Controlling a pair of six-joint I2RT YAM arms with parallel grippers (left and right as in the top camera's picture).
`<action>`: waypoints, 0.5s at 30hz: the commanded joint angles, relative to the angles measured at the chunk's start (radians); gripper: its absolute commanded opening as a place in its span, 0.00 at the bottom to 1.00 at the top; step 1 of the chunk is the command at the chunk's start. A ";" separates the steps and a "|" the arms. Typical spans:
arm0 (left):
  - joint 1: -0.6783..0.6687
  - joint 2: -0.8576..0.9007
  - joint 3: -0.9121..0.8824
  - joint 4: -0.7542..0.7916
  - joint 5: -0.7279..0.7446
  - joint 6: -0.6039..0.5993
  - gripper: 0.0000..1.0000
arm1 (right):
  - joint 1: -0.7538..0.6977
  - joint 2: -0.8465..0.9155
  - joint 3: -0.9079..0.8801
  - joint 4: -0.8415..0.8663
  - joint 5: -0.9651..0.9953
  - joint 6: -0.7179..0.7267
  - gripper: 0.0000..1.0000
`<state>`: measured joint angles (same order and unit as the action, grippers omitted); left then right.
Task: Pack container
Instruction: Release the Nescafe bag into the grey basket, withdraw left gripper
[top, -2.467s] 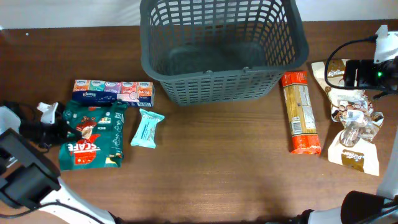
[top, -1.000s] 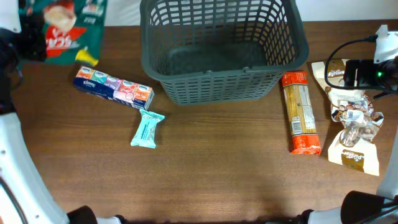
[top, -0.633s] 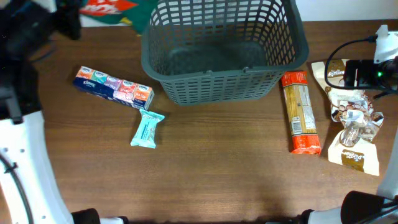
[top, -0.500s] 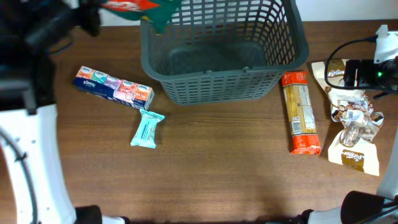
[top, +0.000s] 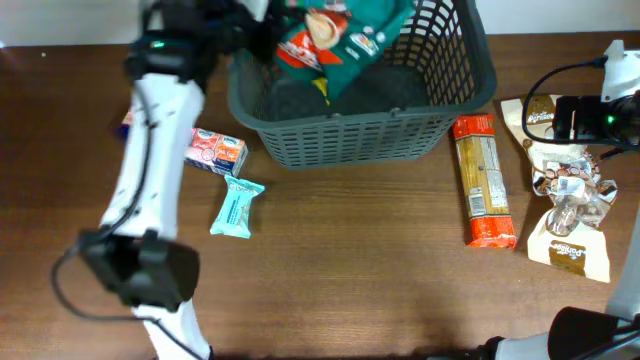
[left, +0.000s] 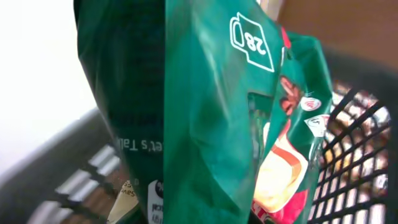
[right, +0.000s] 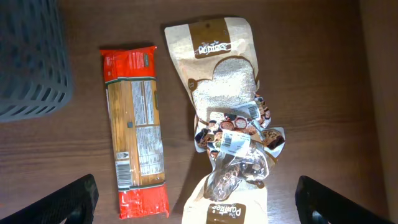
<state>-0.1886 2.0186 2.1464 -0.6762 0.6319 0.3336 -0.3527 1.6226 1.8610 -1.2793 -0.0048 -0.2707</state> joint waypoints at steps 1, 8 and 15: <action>-0.049 -0.011 0.038 0.002 -0.052 0.003 0.02 | -0.002 0.001 0.021 0.000 -0.013 -0.006 0.99; -0.092 0.046 0.037 -0.051 -0.106 0.003 0.02 | -0.002 0.001 0.021 0.000 -0.013 -0.006 0.99; -0.089 0.035 0.053 -0.059 -0.106 -0.072 0.82 | -0.002 0.001 0.020 0.000 -0.013 -0.006 0.99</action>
<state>-0.2852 2.0888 2.1571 -0.7391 0.5049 0.3153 -0.3531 1.6226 1.8610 -1.2793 -0.0048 -0.2703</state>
